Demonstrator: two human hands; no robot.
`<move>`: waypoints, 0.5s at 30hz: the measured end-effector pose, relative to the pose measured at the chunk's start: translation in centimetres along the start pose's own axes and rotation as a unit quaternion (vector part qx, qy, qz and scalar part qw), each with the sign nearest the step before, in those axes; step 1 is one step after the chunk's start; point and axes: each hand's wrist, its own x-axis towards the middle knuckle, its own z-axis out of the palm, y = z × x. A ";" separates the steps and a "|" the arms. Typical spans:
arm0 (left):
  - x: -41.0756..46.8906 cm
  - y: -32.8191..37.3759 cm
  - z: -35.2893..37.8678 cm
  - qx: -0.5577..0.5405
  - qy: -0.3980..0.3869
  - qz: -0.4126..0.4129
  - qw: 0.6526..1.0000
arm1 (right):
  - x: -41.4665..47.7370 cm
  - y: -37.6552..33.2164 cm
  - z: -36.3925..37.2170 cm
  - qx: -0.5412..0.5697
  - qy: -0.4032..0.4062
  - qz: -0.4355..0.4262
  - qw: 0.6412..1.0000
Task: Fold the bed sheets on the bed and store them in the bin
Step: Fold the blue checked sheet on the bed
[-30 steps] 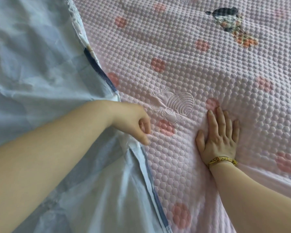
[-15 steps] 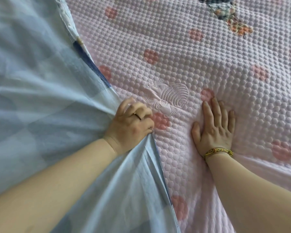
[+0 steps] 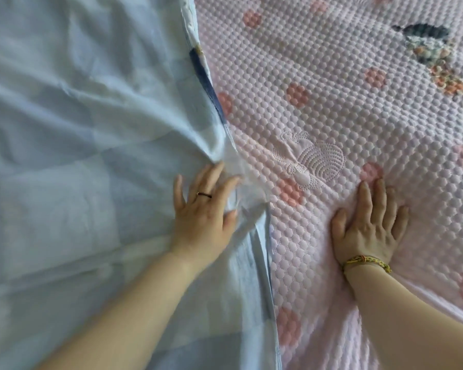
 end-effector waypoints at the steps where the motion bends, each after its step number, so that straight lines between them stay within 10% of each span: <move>1: -2.1 -0.1 -1.1 0.012 -0.012 -0.044 0.999 | 0.2 0.1 -0.3 0.002 -0.017 0.010 1.000; 6: -14.8 0.3 -7.9 0.094 -0.102 -0.196 0.971 | 0.0 -0.8 -3.6 -0.068 -0.179 -0.008 0.981; 10: -20.5 2.2 -11.1 0.100 -0.169 -0.214 0.957 | -2.6 -1.2 -7.8 -0.127 -0.264 -0.184 0.938; 15: -23.9 4.3 -13.6 0.098 -0.205 -0.169 0.959 | -14.1 -3.2 -11.4 0.057 -0.204 -0.348 0.913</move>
